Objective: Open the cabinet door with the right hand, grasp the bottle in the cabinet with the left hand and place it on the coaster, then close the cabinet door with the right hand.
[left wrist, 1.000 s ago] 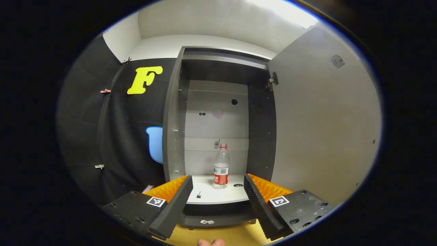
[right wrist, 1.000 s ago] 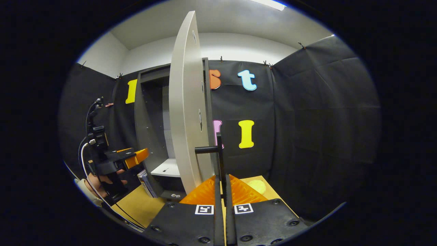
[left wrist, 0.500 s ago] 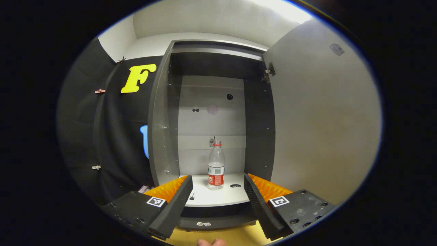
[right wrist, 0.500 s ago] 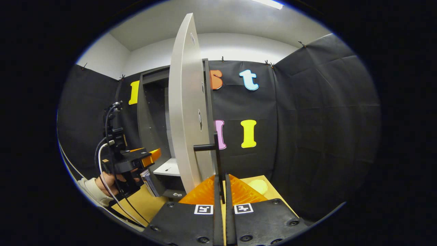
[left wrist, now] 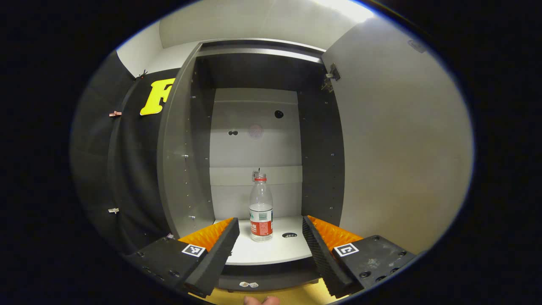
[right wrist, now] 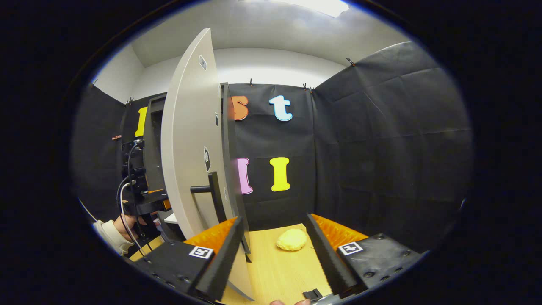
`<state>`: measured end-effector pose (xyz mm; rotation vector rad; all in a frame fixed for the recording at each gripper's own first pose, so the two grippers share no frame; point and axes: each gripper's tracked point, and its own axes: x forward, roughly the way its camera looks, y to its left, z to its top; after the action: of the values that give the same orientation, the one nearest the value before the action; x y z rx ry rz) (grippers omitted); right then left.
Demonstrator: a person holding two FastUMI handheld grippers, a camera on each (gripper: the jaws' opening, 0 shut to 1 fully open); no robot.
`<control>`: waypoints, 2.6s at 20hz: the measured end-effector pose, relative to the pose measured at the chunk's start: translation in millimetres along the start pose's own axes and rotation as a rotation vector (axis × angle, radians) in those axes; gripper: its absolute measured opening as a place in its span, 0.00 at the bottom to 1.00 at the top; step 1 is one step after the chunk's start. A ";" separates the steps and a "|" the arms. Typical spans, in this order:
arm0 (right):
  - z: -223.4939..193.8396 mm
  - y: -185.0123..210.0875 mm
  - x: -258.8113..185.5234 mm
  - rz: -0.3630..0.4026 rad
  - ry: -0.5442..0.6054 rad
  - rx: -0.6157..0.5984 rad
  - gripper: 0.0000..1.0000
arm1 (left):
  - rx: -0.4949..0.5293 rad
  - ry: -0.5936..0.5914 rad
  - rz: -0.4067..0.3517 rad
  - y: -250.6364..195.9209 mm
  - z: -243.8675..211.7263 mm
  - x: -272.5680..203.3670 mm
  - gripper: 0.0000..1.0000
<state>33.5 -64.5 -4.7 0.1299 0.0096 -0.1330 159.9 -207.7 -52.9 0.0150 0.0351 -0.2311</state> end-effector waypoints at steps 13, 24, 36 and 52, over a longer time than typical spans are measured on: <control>1.4 -9.5 7.3 -0.039 -0.020 0.004 0.98 | 0.084 0.050 0.096 30.0 -40.6 127.8 0.95; -6.8 -28.0 5.2 -0.107 0.004 -0.018 0.98 | 0.059 0.073 0.139 35.5 -76.1 197.8 0.95; -12.7 -28.5 7.2 -0.083 0.023 -0.065 0.98 | -0.026 0.040 0.143 39.5 -49.4 162.9 0.76; -10.5 -19.2 18.9 -0.041 0.005 -0.078 0.98 | -0.036 -0.054 0.117 104.5 -7.2 -62.3 0.76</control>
<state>49.7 -84.5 -18.0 0.0519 0.0221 -0.1727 123.0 -91.5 -56.7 -0.0252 -0.0155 -0.1137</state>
